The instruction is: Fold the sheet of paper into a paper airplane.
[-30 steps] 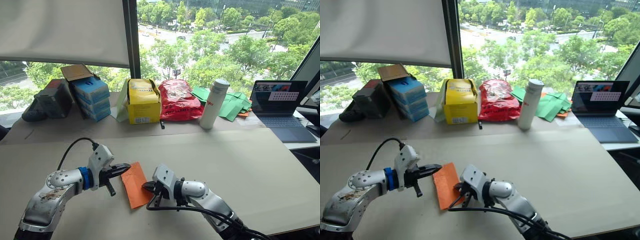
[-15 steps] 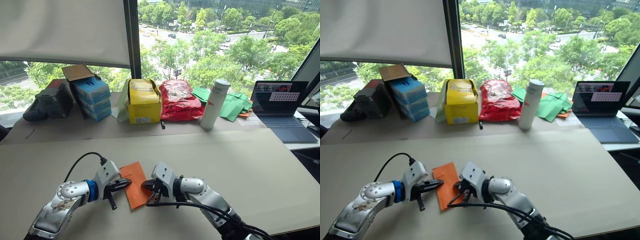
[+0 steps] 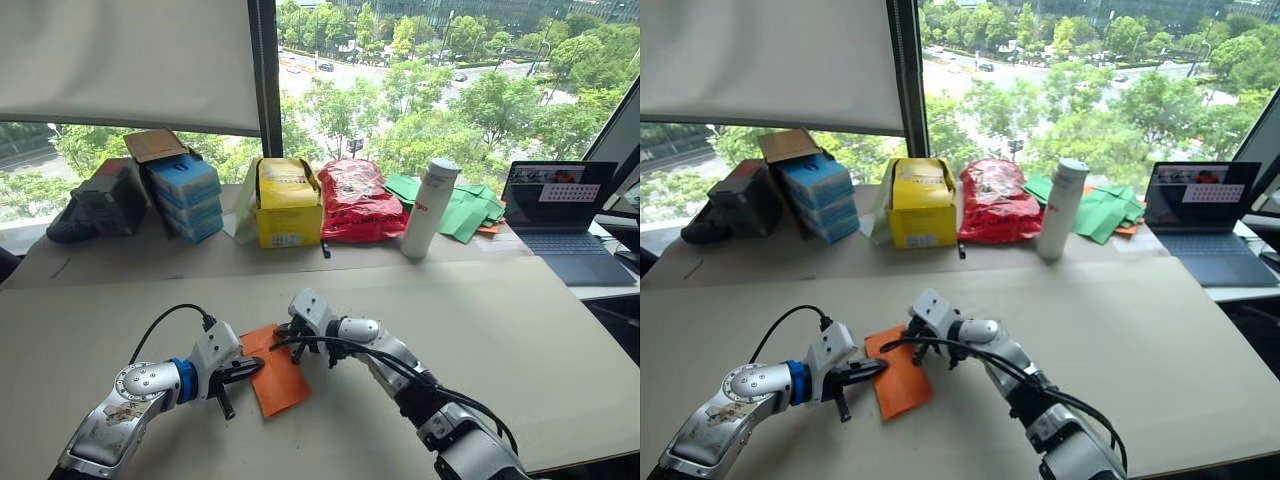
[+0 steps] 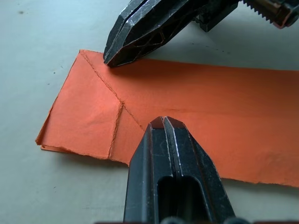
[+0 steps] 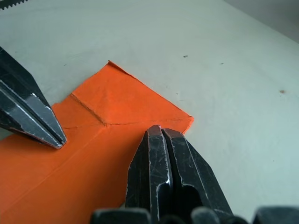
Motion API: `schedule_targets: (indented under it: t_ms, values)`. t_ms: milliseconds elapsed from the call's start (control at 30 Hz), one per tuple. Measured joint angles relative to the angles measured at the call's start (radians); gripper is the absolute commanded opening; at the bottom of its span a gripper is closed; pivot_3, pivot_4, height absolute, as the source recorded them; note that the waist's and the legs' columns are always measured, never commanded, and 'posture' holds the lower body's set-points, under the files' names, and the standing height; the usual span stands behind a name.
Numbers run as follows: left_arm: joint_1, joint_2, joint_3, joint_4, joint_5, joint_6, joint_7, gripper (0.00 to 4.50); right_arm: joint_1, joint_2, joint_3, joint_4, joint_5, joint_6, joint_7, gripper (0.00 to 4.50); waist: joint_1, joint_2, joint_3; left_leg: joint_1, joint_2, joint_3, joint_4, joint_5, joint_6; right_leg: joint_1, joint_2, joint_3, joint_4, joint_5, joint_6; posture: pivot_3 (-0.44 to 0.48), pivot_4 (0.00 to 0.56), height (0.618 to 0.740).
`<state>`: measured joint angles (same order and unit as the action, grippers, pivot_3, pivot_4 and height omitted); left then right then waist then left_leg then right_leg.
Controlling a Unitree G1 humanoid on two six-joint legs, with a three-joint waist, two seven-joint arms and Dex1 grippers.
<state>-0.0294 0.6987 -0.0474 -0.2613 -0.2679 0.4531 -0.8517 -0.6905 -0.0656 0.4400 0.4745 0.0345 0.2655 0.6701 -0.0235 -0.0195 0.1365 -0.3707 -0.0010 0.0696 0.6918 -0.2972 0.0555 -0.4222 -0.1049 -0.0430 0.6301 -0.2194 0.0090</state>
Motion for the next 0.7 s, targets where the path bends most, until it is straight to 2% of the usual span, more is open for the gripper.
schedule_targets:
  t_ms: [133,267,433,700]
  values:
    - [0.007,0.000,0.000,-0.008,0.000,0.000,0.009,0.00,-0.038,0.033,-0.023,0.096,-0.013,-0.053,-0.001,0.01,-0.005,0.001,0.000,0.000,0.000,0.000,-0.001,0.000,0.000,0.000,-0.001,0.000,0.000,0.000,0.000,0.000,0.150,0.740]
    - [0.016,0.000,0.001,-0.018,0.000,0.002,0.016,0.00,-0.028,0.038,-0.028,0.101,-0.017,-0.076,0.007,0.01,-0.008,0.002,0.000,0.000,0.000,0.000,-0.002,0.000,0.000,0.000,-0.001,0.000,0.000,0.000,0.000,0.000,0.150,0.740]
    - [0.025,0.001,0.004,-0.032,-0.001,0.005,0.020,0.00,0.050,-0.002,-0.021,-0.001,-0.022,-0.082,0.050,0.01,-0.009,0.003,-0.001,0.000,-0.001,0.000,-0.006,0.000,0.000,-0.001,-0.003,0.000,-0.002,0.000,0.000,0.000,0.150,0.740]
    - [0.026,0.001,0.004,-0.033,-0.001,0.007,0.019,0.00,0.247,-0.144,0.023,-0.327,-0.022,-0.006,0.146,0.01,-0.002,0.004,-0.002,0.001,-0.001,0.000,-0.010,0.000,0.000,0.000,-0.003,-0.001,-0.005,0.000,0.000,0.000,0.150,0.740]
